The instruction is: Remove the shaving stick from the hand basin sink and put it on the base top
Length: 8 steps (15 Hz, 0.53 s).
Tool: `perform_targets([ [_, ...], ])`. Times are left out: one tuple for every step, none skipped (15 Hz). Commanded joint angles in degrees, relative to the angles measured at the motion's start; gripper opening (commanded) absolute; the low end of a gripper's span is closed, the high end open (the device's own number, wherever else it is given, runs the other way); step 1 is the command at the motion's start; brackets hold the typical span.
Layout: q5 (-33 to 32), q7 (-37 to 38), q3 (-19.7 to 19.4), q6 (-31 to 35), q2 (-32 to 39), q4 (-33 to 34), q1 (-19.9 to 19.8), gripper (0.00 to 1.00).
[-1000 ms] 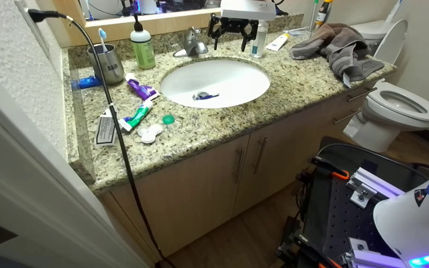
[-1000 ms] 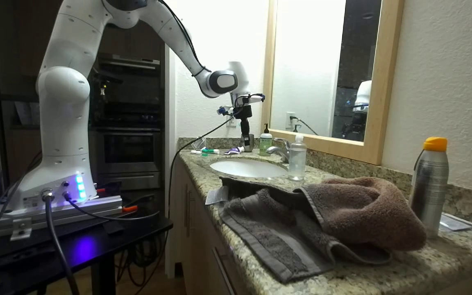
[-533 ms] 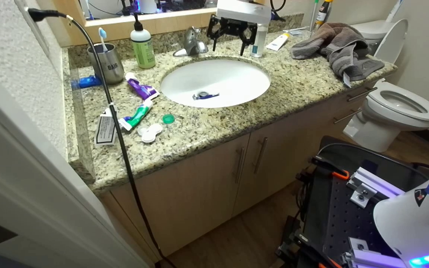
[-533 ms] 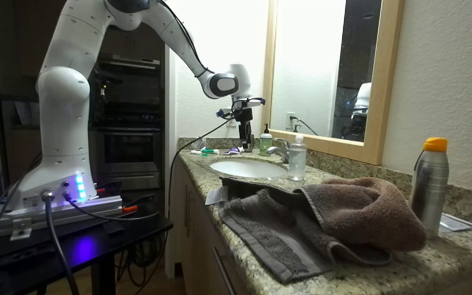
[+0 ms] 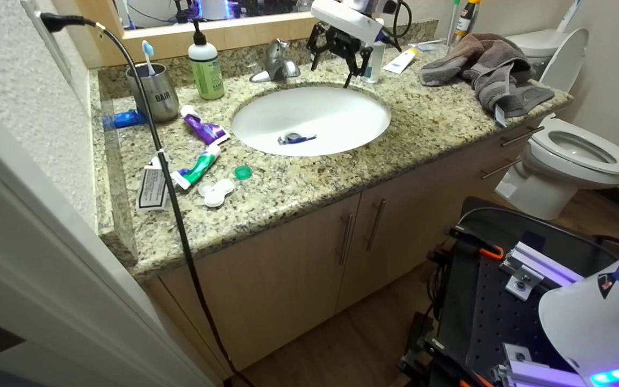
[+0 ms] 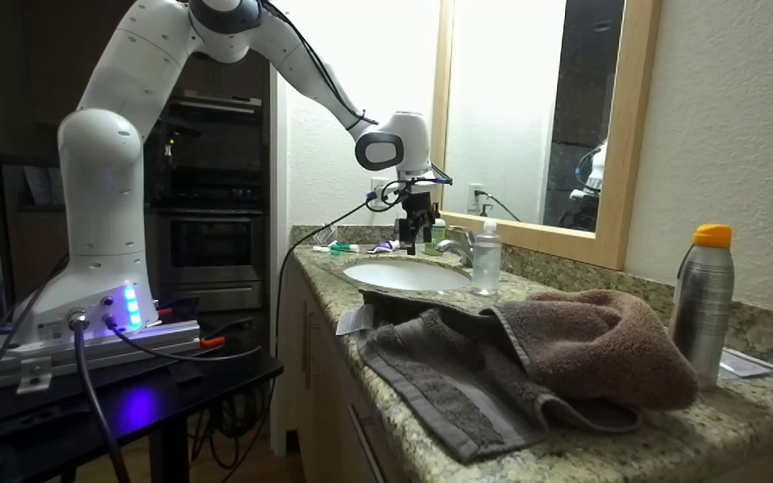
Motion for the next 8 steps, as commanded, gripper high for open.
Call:
perform_targets([
  [-0.7, 0.4, 0.7, 0.0, -0.1, 0.1, -0.7, 1.00],
  [-0.7, 0.4, 0.7, 0.0, -0.1, 0.1, -0.6, 1.00],
  [-0.7, 0.4, 0.8, 0.0, -0.1, 0.1, -0.5, 1.00],
  [-0.7, 0.4, 0.8, 0.0, -0.1, 0.1, -0.5, 1.00],
  [-1.0, 1.1, 0.7, -1.7, 0.7, 0.9, -0.6, 1.00],
  [-1.3, 3.1, 0.1, -2.9, 2.2, 2.4, -0.5, 1.00],
  [-1.2, 5.0, -0.2, -4.3, 3.2, 3.4, -0.8, 1.00],
  [-0.9, 7.4, -0.4, -5.9, 4.1, 4.1, -1.1, 1.00],
])
